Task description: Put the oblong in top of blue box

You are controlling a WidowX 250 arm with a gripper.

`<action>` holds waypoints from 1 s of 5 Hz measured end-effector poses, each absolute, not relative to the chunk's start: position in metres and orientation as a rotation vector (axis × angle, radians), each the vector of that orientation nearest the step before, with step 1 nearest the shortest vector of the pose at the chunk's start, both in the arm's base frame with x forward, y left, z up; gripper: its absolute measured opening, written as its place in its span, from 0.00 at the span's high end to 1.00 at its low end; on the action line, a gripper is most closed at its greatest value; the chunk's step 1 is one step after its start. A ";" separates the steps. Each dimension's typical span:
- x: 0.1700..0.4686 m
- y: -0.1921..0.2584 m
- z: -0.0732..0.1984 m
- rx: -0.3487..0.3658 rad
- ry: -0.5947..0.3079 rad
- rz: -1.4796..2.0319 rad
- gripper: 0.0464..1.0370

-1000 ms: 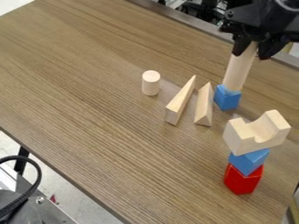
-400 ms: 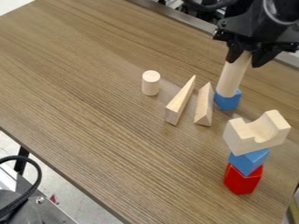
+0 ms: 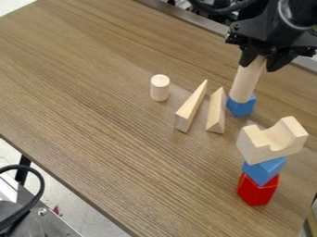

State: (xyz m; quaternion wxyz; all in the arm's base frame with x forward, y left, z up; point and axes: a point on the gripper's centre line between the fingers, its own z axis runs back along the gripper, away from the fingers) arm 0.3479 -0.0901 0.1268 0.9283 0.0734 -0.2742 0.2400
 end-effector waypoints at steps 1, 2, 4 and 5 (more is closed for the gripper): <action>0.352 -0.092 0.133 0.143 -0.579 0.494 0.57; 0.354 -0.093 0.133 0.145 -0.579 0.496 0.57; 0.357 -0.094 0.136 0.134 -0.589 0.496 0.57; 0.352 -0.093 0.127 0.134 -0.577 0.504 0.57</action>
